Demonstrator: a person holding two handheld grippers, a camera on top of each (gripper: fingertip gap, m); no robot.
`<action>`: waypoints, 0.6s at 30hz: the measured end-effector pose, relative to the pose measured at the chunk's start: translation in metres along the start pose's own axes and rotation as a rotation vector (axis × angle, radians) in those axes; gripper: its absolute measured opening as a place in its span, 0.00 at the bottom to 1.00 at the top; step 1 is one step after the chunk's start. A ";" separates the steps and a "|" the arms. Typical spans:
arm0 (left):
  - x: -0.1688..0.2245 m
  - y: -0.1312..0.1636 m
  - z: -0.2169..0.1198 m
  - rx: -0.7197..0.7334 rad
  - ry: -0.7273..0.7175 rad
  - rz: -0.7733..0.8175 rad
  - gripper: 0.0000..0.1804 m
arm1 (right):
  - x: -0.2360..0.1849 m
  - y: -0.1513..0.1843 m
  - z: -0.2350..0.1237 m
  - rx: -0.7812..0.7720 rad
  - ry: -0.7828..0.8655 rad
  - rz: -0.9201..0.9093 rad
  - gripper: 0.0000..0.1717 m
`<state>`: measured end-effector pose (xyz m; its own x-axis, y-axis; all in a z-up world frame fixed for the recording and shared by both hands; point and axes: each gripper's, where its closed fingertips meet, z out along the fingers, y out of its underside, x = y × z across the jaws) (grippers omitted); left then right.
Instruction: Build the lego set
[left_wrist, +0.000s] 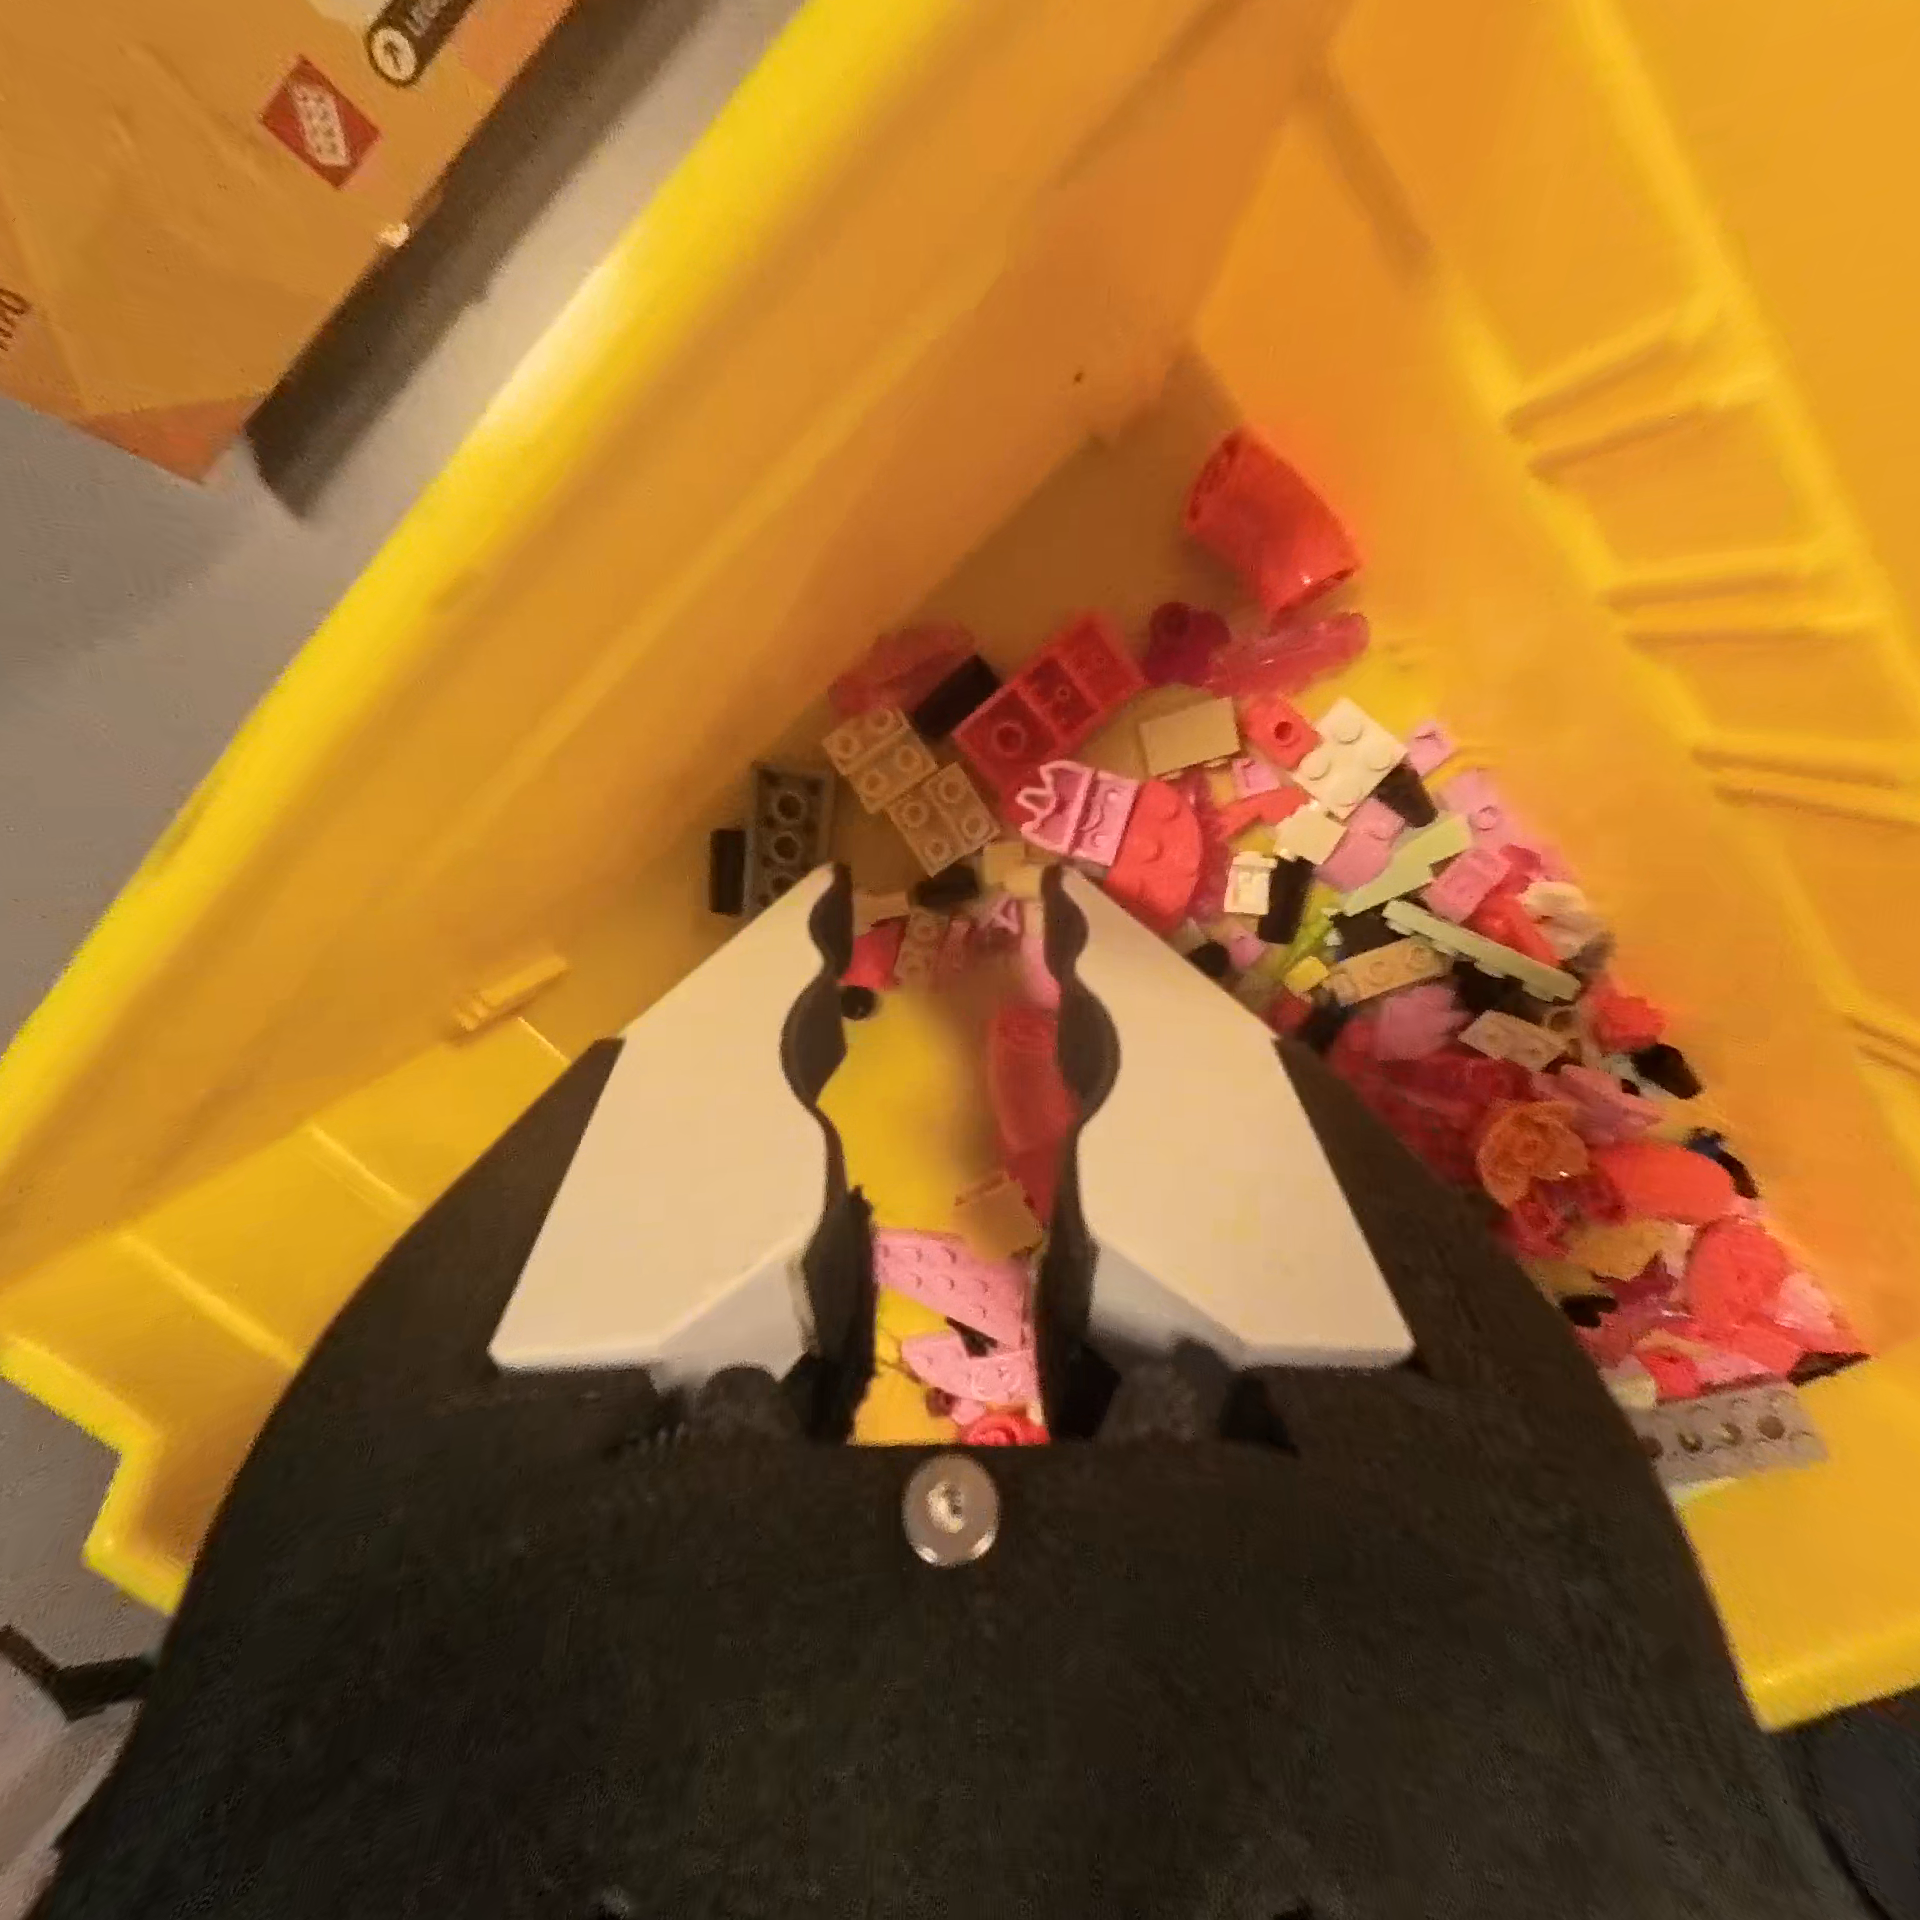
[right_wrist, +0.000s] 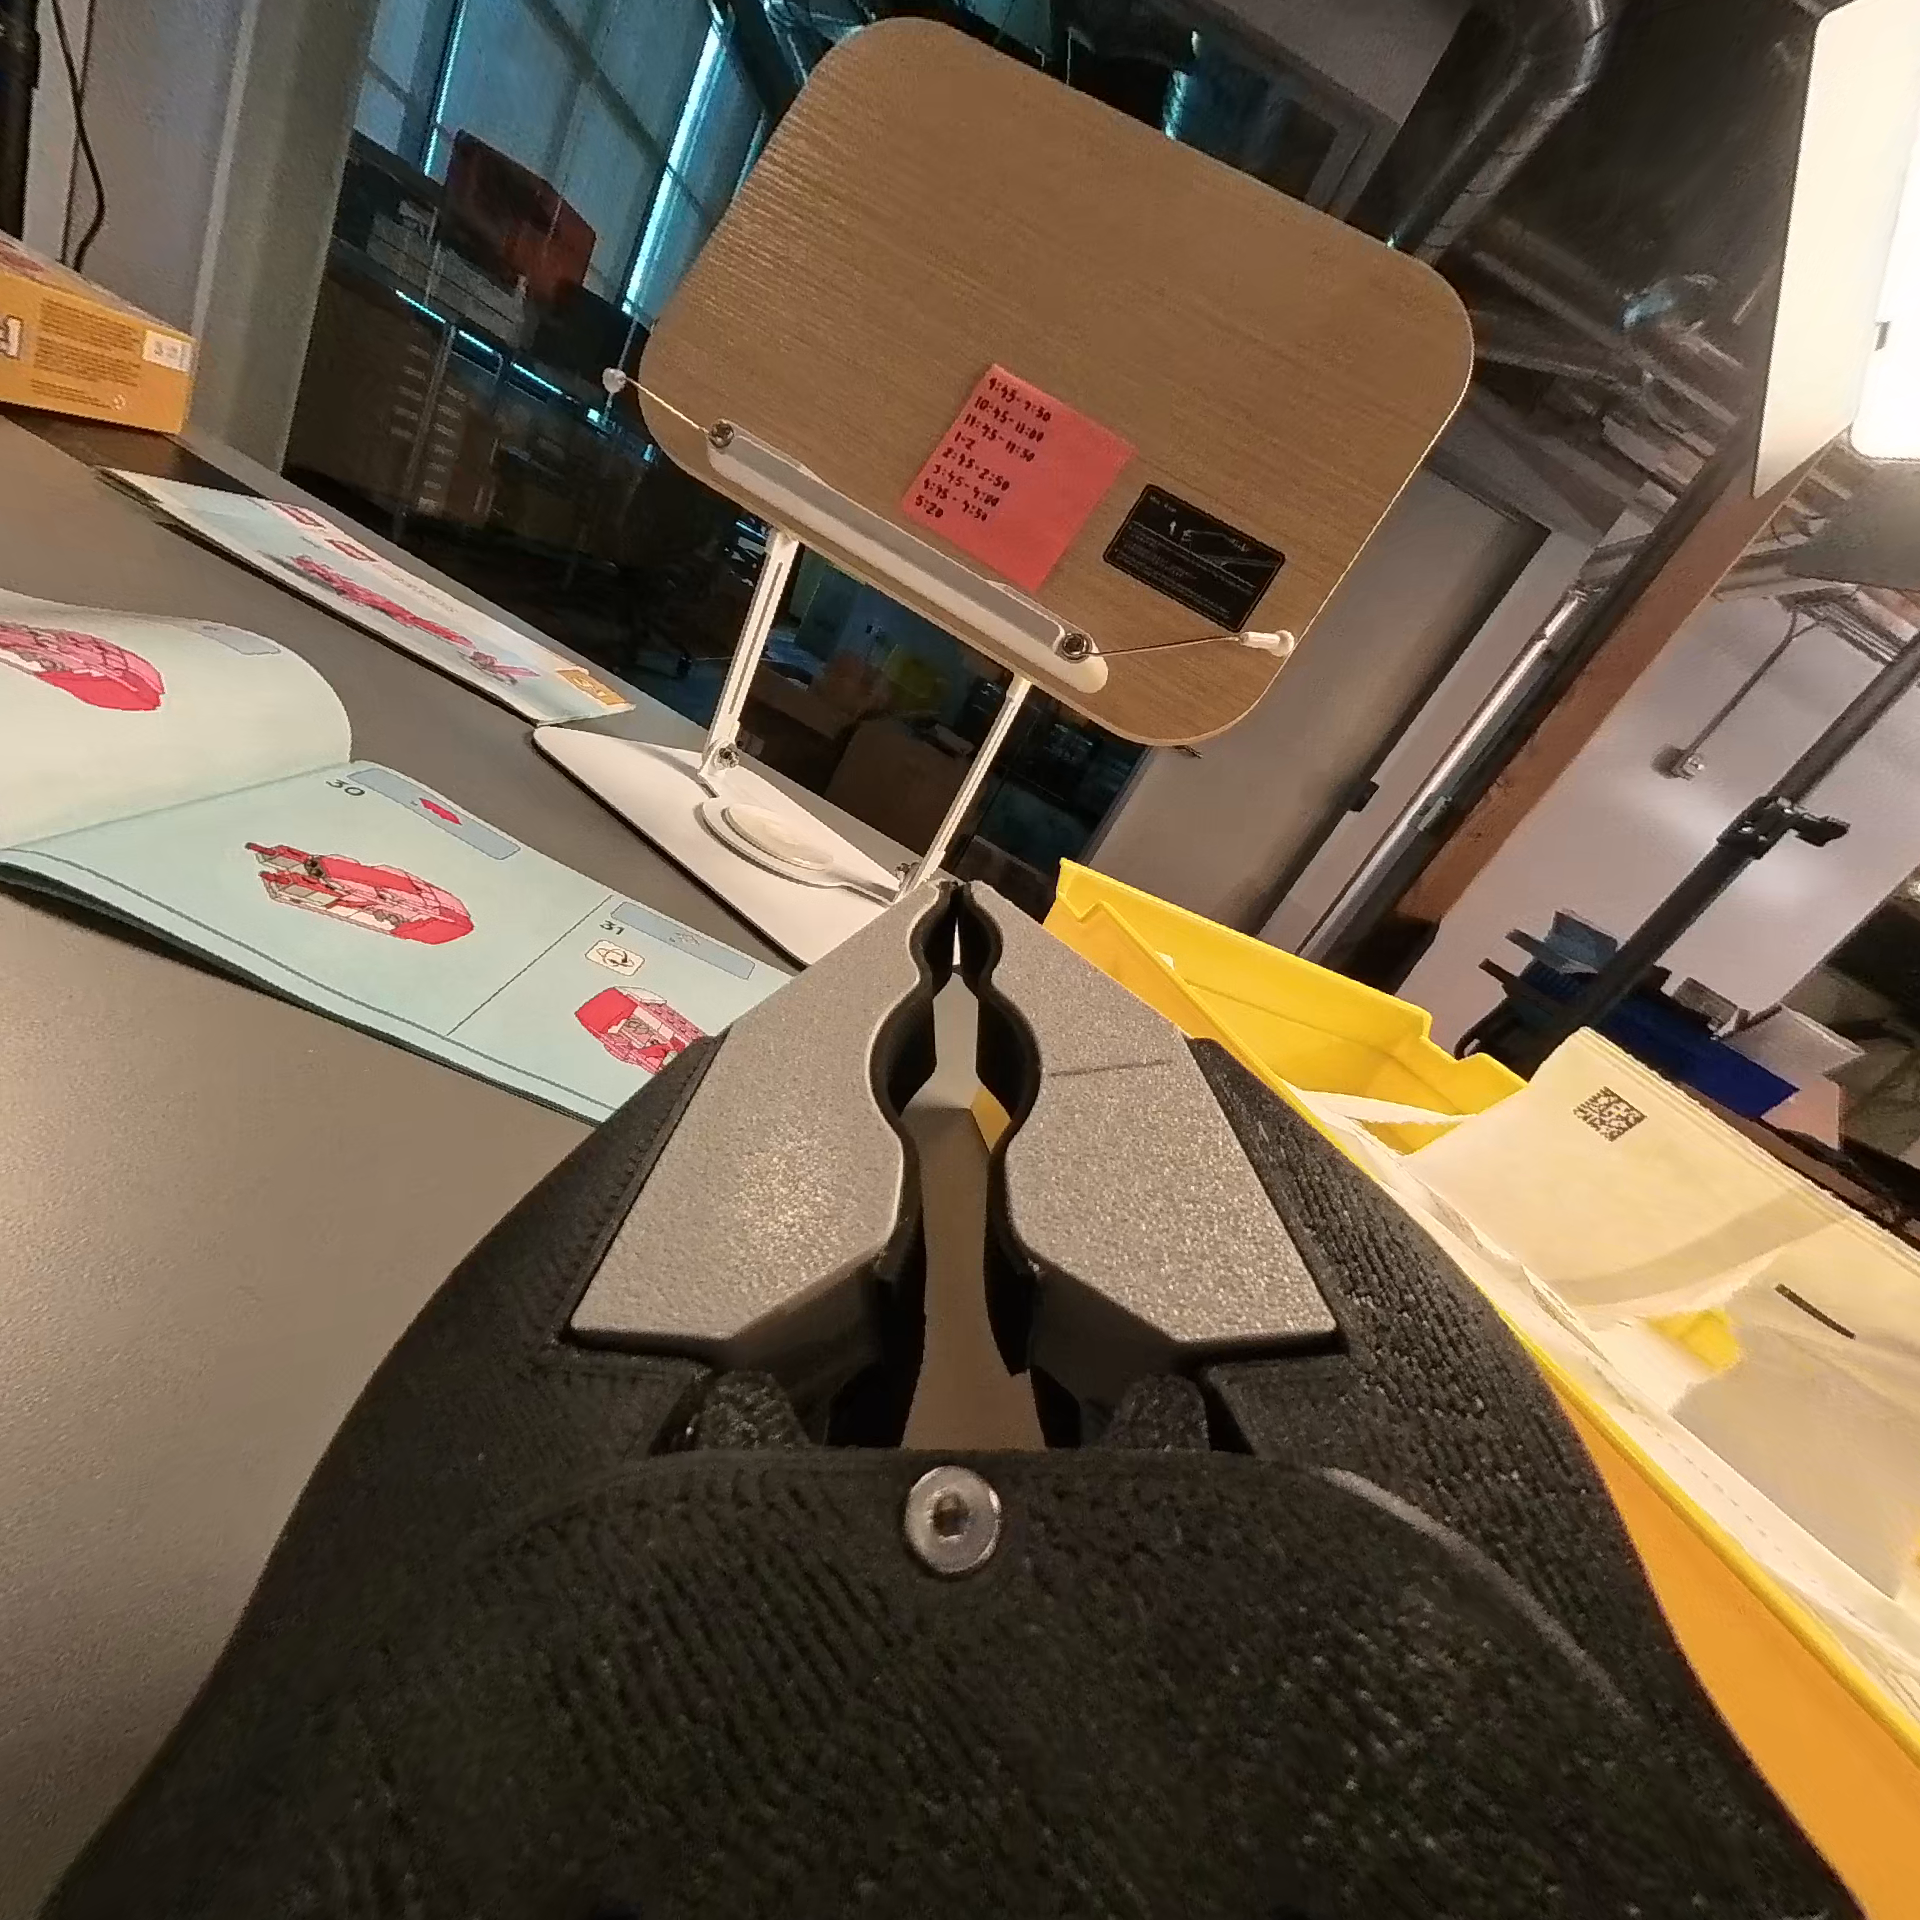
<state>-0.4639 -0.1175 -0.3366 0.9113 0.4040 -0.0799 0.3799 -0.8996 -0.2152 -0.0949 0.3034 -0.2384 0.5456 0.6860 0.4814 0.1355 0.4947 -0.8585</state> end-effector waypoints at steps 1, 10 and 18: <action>0.002 0.000 0.000 -0.004 0.018 -0.005 0.18 | 0.000 0.000 0.000 0.000 0.000 0.000 0.00; 0.010 0.019 -0.002 -0.103 0.107 0.007 0.05 | 0.000 0.000 0.000 0.000 -0.002 0.000 0.00; 0.005 0.027 -0.013 -0.100 0.120 -0.045 0.04 | -0.001 0.000 0.000 0.000 -0.006 -0.002 0.00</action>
<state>-0.4476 -0.1418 -0.3300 0.9032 0.4268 0.0460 0.4292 -0.8955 -0.1179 -0.0955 0.3028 -0.2388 0.5407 0.6883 0.4837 0.1362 0.4958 -0.8577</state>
